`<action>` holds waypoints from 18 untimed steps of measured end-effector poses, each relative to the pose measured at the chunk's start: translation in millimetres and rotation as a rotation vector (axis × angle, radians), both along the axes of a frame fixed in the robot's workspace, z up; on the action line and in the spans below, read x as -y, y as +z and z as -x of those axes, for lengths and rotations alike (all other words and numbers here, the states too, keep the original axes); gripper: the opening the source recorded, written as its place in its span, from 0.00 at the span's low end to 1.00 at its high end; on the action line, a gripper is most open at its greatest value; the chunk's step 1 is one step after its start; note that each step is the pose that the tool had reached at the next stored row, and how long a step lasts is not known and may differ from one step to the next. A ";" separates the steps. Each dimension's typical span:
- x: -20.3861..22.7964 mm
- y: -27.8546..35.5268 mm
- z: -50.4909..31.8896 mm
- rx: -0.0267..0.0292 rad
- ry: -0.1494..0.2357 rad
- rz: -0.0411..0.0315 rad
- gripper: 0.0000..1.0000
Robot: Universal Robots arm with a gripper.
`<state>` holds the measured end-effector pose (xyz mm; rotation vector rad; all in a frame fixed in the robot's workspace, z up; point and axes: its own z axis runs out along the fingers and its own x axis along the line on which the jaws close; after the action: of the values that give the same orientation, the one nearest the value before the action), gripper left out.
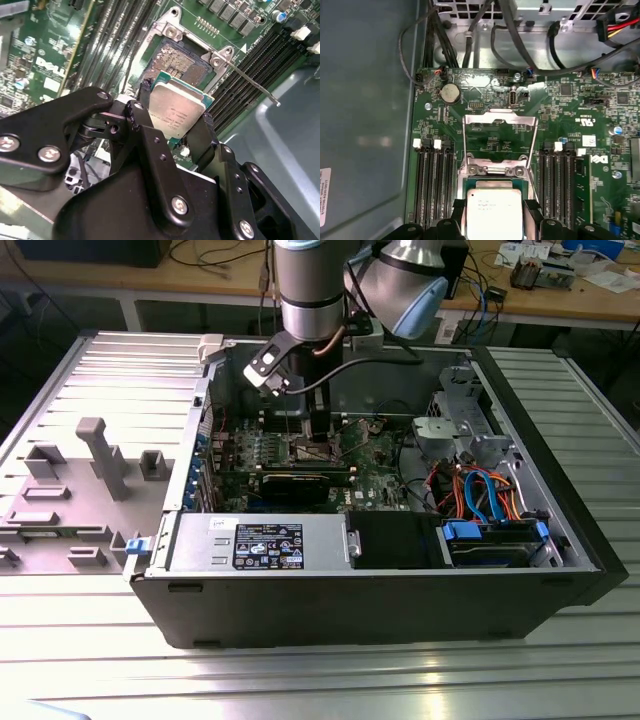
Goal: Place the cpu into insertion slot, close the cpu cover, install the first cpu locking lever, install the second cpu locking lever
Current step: 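Place the cpu into insertion slot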
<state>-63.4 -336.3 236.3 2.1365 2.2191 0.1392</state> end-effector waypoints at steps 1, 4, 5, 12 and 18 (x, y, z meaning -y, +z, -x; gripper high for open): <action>-0.7 -1.2 0.1 0.0000 0.000 0.0000 0.54; -4.2 -5.9 2.8 0.0000 0.001 0.0001 0.54; -5.6 -8.3 3.0 0.0000 0.001 0.0000 0.54; -6.9 -22.0 5.6 -0.0002 0.001 0.0004 0.54; -6.9 -22.3 5.7 -0.0001 0.001 0.0002 0.54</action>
<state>-69.2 -329.4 214.0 2.1351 2.2203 0.1390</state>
